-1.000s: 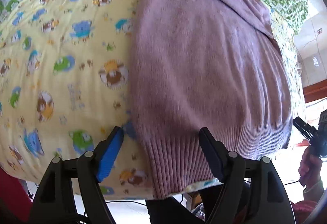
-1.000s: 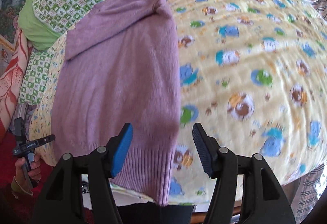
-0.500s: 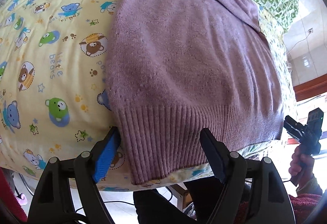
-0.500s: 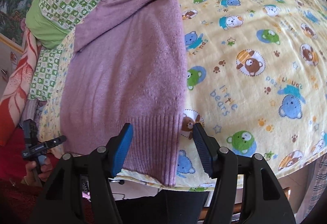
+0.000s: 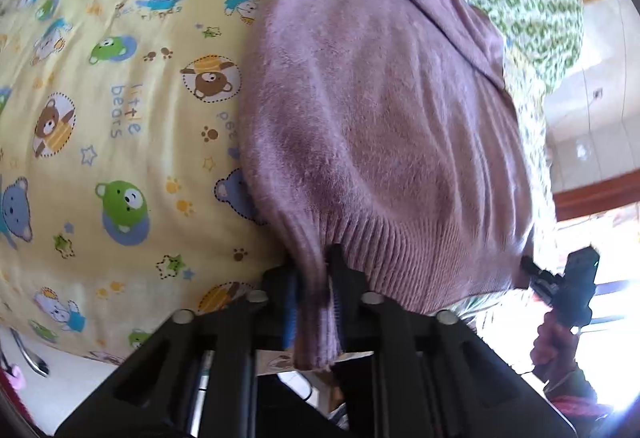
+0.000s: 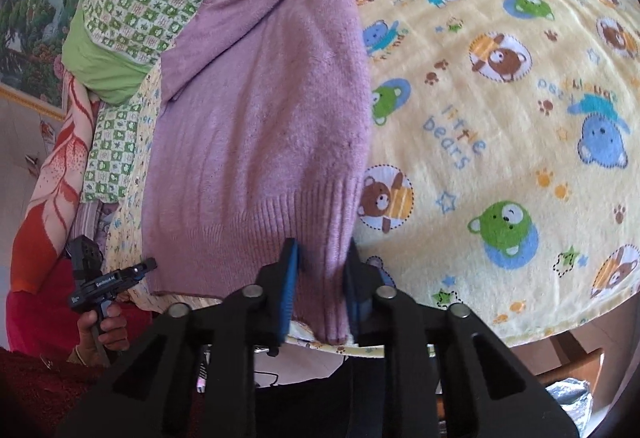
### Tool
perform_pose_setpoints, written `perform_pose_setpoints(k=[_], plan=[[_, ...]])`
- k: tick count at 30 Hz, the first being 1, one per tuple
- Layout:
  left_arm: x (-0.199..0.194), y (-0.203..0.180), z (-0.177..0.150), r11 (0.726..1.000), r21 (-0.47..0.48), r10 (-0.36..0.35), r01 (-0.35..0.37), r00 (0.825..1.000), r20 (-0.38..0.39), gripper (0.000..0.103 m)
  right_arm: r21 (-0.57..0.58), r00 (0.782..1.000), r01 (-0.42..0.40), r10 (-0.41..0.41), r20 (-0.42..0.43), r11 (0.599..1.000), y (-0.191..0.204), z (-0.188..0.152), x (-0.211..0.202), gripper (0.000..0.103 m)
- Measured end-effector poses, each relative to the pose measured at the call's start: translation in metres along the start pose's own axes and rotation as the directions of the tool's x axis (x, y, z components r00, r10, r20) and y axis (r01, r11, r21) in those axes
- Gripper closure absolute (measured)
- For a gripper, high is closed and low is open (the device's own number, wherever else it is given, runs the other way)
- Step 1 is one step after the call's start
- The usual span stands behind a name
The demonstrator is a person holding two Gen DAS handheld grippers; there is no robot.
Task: Fold small clothes
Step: 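Grasp the ribbed hem with both grippers and lift it toward the collar, then lay the hem over the collar with both grippers and open them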
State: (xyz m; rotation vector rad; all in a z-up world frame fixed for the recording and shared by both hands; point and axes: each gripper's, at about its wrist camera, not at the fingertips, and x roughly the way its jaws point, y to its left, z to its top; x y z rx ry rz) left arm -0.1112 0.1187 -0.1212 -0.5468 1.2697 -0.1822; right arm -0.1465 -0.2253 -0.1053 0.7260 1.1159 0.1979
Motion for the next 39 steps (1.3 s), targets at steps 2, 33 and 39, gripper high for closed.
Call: perform_pose_setpoints(k=[2, 33, 39], plan=[[-0.003, -0.003, -0.002, 1.000, 0.006, 0.009, -0.010, 1.000, 0.020, 0.097, 0.006, 1.000, -0.006, 0.006, -0.003, 1.000, -0.001, 0.000, -0.001, 0.094], [-0.090, -0.083, 0.174, 0.984, 0.108, -0.173, 0.141, 0.898, 0.404, 0.099, -0.107, 0.925, -0.246, 0.267, 0.272, 0.963, 0.064, 0.169, -0.056, 0.097], [-0.073, -0.098, 0.246, 0.989, 0.099, -0.141, 0.108, 0.892, 0.430, 0.099, -0.121, 0.928, -0.221, 0.246, 0.278, 0.968, 0.075, 0.235, -0.031, 0.097]])
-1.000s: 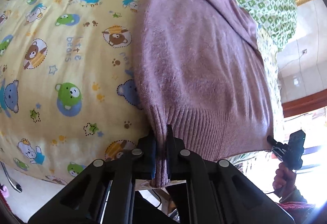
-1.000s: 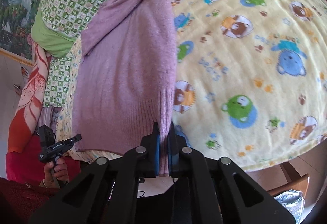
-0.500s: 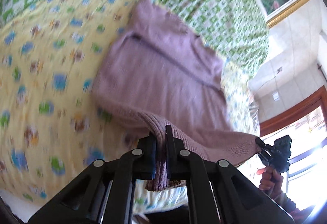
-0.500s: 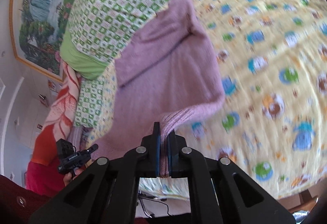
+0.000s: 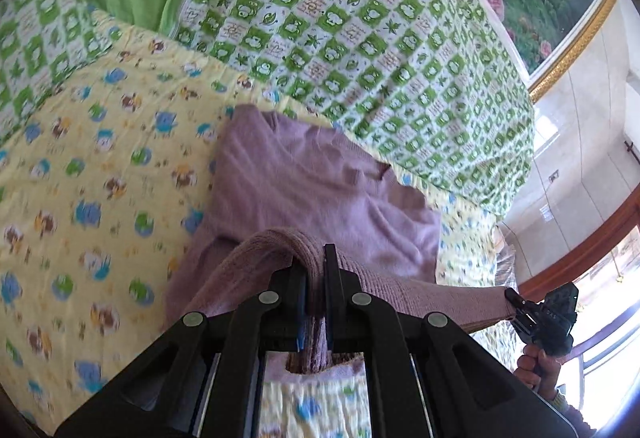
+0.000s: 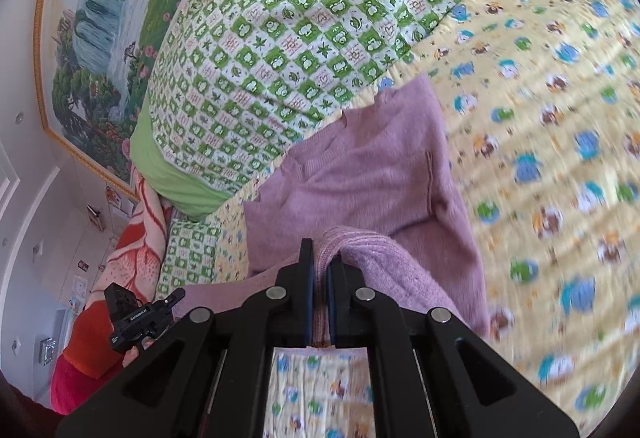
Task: Fold small clothes
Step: 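Lay the hem over the collar with both grippers and open them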
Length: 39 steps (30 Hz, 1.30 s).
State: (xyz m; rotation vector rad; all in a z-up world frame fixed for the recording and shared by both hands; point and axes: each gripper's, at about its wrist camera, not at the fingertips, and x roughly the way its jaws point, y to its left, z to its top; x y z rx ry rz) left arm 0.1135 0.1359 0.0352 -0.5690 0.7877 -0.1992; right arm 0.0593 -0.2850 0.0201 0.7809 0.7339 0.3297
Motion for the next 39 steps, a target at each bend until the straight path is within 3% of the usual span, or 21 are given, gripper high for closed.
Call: perform_pose_setpoints(k=[10, 21, 30, 39], plan=[[0.089, 0.000, 0.070, 0.998, -0.007, 0.056, -0.056, 0.998, -0.011, 0.099, -0.002, 0.998, 0.055, -0.055, -0.010, 0.999, -0.021, 0.070, 0.070, 0.097], [0.155, 0.000, 0.126, 0.997, -0.003, 0.072, -0.072, 0.997, 0.003, 0.099, -0.004, 0.996, 0.087, -0.087, -0.009, 0.996, -0.045, 0.126, 0.130, 0.097], [0.226, 0.025, 0.142, 0.989, -0.013, 0.149, -0.150, 0.987, -0.061, 0.098, 0.001, 0.985, 0.166, -0.166, -0.042, 0.986, -0.074, 0.151, 0.179, 0.097], [0.248, 0.034, 0.139, 0.985, -0.013, 0.169, -0.171, 0.982, -0.085, 0.097, 0.000, 0.978, 0.200, -0.200, -0.062, 0.980, -0.088, 0.153, 0.197, 0.097]])
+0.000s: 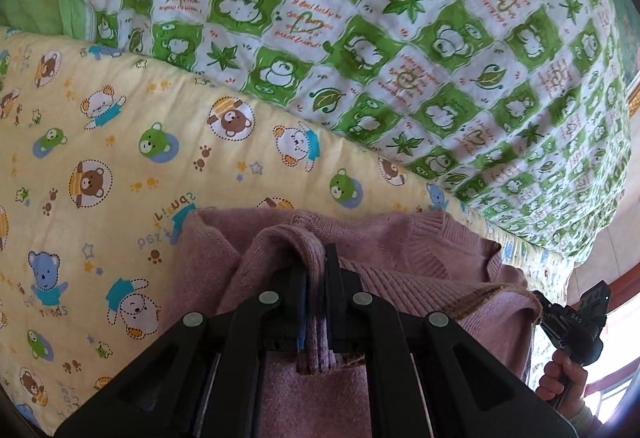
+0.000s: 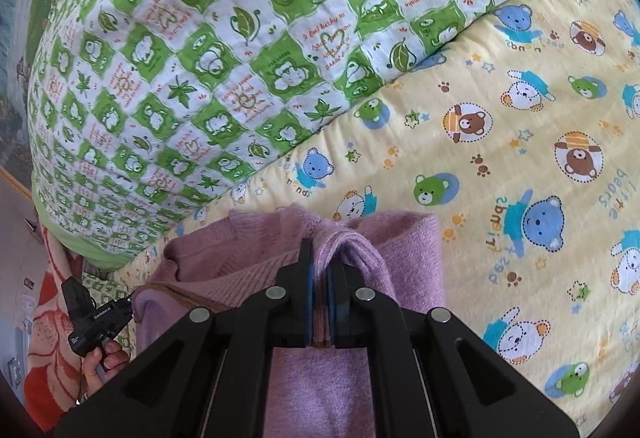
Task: Fold small clothes
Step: 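Lay the hem over the collar with both grippers and open them, then withdraw both open grippers from the folded sweater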
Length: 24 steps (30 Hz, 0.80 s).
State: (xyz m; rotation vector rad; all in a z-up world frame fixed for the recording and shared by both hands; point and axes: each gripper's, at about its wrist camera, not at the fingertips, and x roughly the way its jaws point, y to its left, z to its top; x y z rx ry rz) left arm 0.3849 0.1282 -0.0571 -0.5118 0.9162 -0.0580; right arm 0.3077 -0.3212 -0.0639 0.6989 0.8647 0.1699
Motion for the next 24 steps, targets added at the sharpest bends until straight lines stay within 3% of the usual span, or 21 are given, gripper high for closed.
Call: perform_pose_setpoints(k=[7, 9, 11, 13, 16, 19, 21, 24], plan=[[-0.022, -0.005, -0.001, 1.000, 0.003, -0.010, 0.009, 0.999, 0.030, 0.092, 0.070, 0.999, -0.022, 0.024, -0.029, 0.997, -0.005, 0.004, -0.004, 0.092], [-0.035, -0.011, -0.001, 0.999, 0.030, 0.009, -0.011, 0.999, 0.052, 0.079, 0.067, 1.000, -0.016, 0.018, -0.026, 0.998, -0.002, 0.005, -0.011, 0.089], [-0.052, -0.012, 0.000, 0.998, 0.045, 0.038, -0.042, 0.995, 0.089, 0.064, 0.064, 1.000, 0.012, -0.012, 0.010, 0.998, 0.000, 0.006, -0.023, 0.067], [-0.063, -0.009, 0.001, 0.998, 0.043, 0.042, -0.047, 0.993, 0.109, 0.063, 0.071, 0.997, 0.028, -0.033, 0.070, 0.997, 0.001, 0.008, -0.040, 0.050], [-0.084, -0.010, -0.002, 0.998, 0.050, 0.020, -0.027, 0.992, 0.125, 0.064, 0.057, 0.994, 0.009, -0.015, 0.109, 0.998, 0.008, 0.007, -0.060, 0.050], [-0.096, -0.031, -0.023, 0.990, 0.130, -0.069, 0.058, 0.994, 0.079, 0.064, -0.032, 0.994, -0.010, 0.013, 0.104, 0.999, 0.028, -0.004, -0.072, 0.050], [-0.091, -0.055, -0.051, 0.970, 0.209, -0.125, 0.122, 0.992, 0.003, 0.064, -0.131, 0.996, -0.038, 0.048, 0.077, 0.991, 0.050, -0.022, -0.074, 0.050], [-0.074, -0.079, -0.090, 0.938, 0.265, -0.194, 0.222, 0.973, -0.126, 0.064, -0.290, 0.995, -0.097, 0.092, -0.031, 0.952, 0.085, -0.060, -0.059, 0.050]])
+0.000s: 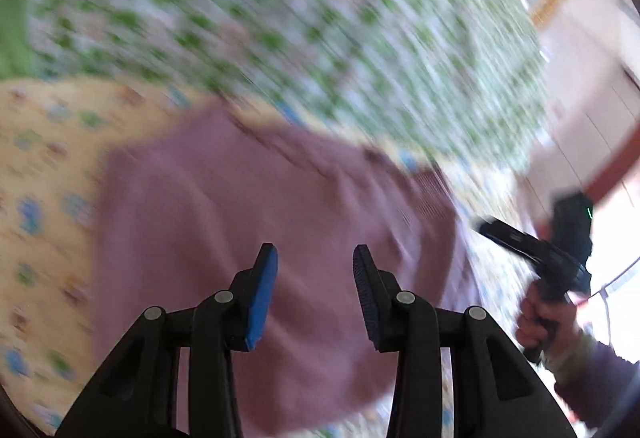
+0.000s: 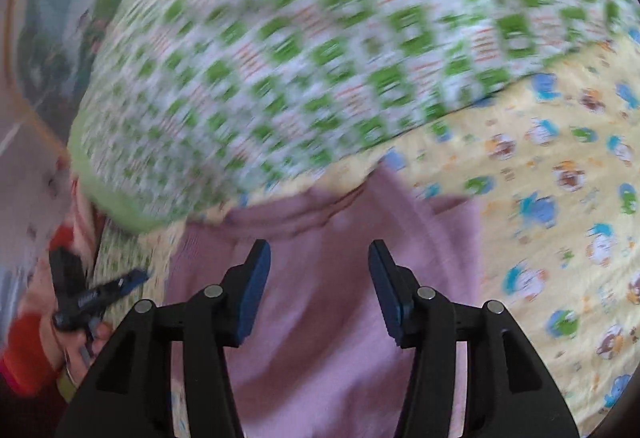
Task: Fold small clothes
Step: 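Withdraw both open grippers from the folded sweater, then move both open grippers to the side edge of the folded sweater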
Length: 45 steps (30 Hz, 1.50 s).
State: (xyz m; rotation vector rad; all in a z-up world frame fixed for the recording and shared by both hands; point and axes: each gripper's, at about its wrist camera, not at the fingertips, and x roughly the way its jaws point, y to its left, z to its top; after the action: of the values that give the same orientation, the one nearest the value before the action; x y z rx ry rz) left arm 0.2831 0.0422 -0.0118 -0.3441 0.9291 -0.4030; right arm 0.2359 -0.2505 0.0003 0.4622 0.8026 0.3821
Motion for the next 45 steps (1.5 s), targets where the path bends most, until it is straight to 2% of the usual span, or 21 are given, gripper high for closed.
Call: perform_pose_setpoints(k=[2, 5, 7, 9, 11, 13, 14, 15, 18, 21, 23, 24, 26, 27, 28, 29, 31, 33, 38, 42, 45], plan=[[0.020, -0.015, -0.020, 0.998, 0.051, -0.019, 0.023, 0.998, -0.068, 0.064, -0.116, 0.996, -0.037, 0.027, -0.085, 0.993, 0.025, -0.024, 0.018, 0.050], [0.049, -0.025, -0.037, 0.994, 0.103, -0.013, 0.029, 0.989, -0.146, 0.065, -0.186, 0.975, -0.106, 0.065, -0.214, 0.977, 0.041, -0.051, 0.048, 0.050], [0.063, -0.026, -0.038, 0.990, 0.142, 0.020, 0.004, 0.986, -0.166, 0.065, -0.237, 0.952, -0.136, 0.060, -0.300, 0.962, 0.045, -0.064, 0.071, 0.050], [0.073, -0.021, -0.027, 0.985, 0.170, 0.052, -0.026, 0.987, -0.153, 0.065, -0.321, 0.941, -0.120, 0.005, -0.337, 0.940, 0.048, -0.070, 0.092, 0.051], [0.078, -0.010, -0.010, 0.985, 0.162, 0.079, -0.058, 0.989, -0.127, 0.065, -0.347, 0.949, -0.087, -0.028, -0.315, 0.934, 0.042, -0.064, 0.105, 0.053], [0.085, 0.007, 0.016, 0.989, 0.132, 0.077, -0.063, 0.992, -0.103, 0.067, -0.300, 0.966, -0.046, -0.035, -0.257, 0.953, 0.027, -0.045, 0.113, 0.054], [0.087, 0.011, 0.023, 0.989, 0.128, 0.088, -0.076, 0.992, -0.093, 0.075, -0.265, 0.975, -0.026, -0.034, -0.218, 0.964, 0.018, -0.034, 0.115, 0.055], [0.091, 0.018, 0.034, 0.986, 0.128, 0.120, -0.110, 0.990, -0.075, 0.076, -0.231, 0.984, 0.009, -0.050, -0.171, 0.973, 0.009, -0.022, 0.117, 0.055], [0.100, 0.037, 0.062, 0.968, 0.124, 0.223, -0.218, 0.974, -0.030, 0.076, -0.178, 0.989, 0.076, -0.096, -0.111, 0.981, -0.009, 0.006, 0.127, 0.070], [0.098, 0.066, 0.080, 0.937, 0.060, 0.343, -0.343, 0.939, 0.009, 0.081, -0.170, 0.980, 0.190, -0.197, -0.023, 0.967, -0.017, 0.020, 0.122, 0.072], [0.092, 0.091, 0.087, 0.943, -0.012, 0.333, -0.332, 0.943, 0.011, 0.085, -0.122, 0.963, 0.269, -0.267, 0.028, 0.955, -0.031, 0.033, 0.119, 0.072], [0.089, 0.104, 0.088, 0.943, -0.048, 0.329, -0.328, 0.944, 0.007, 0.091, -0.071, 0.951, 0.307, -0.303, 0.057, 0.949, -0.044, 0.039, 0.114, 0.072], [0.082, 0.112, 0.087, 0.942, -0.064, 0.331, -0.330, 0.943, 0.012, 0.095, 0.032, 0.919, 0.386, -0.387, 0.078, 0.922, -0.066, 0.046, 0.104, 0.072], [0.077, 0.113, 0.085, 0.939, -0.063, 0.341, -0.339, 0.940, 0.018, 0.095, 0.069, 0.911, 0.399, -0.404, 0.077, 0.914, -0.073, 0.048, 0.099, 0.072], [0.070, 0.113, 0.083, 0.934, -0.064, 0.355, -0.353, 0.935, 0.026, 0.095, 0.107, 0.911, 0.396, -0.405, 0.078, 0.912, -0.080, 0.049, 0.092, 0.072], [0.065, 0.113, 0.082, 0.933, -0.067, 0.355, -0.352, 0.934, 0.030, 0.094, 0.130, 0.920, 0.371, -0.383, 0.081, 0.919, -0.083, 0.048, 0.085, 0.072], [0.052, 0.107, 0.079, 0.928, -0.078, 0.367, -0.364, 0.929, 0.043, 0.090, 0.126, 0.930, 0.349, -0.360, 0.076, 0.929, -0.080, 0.047, 0.071, 0.069], [0.033, 0.095, 0.068, 0.926, -0.068, 0.375, -0.371, 0.925, 0.062, 0.077, 0.106, 0.928, 0.351, -0.361, 0.092, 0.930, -0.071, 0.042, 0.049, 0.069], [-0.014, 0.073, 0.016, 0.954, -0.079, 0.296, -0.290, 0.953, 0.070, 0.074, 0.091, 0.963, 0.246, -0.254, 0.087, 0.965, -0.042, 0.017, 0.008, 0.068], [-0.017, 0.045, -0.034, 0.968, -0.077, 0.241, -0.239, 0.970, 0.024, 0.073, 0.030, 0.985, 0.174, -0.175, 0.003, 0.984, -0.004, -0.025, 0.005, 0.065], [0.002, 0.045, -0.050, 0.960, -0.086, 0.266, -0.267, 0.964, -0.022, 0.073, -0.058, 0.983, 0.147, -0.152, -0.104, 0.987, 0.021, -0.059, 0.023, 0.061]])
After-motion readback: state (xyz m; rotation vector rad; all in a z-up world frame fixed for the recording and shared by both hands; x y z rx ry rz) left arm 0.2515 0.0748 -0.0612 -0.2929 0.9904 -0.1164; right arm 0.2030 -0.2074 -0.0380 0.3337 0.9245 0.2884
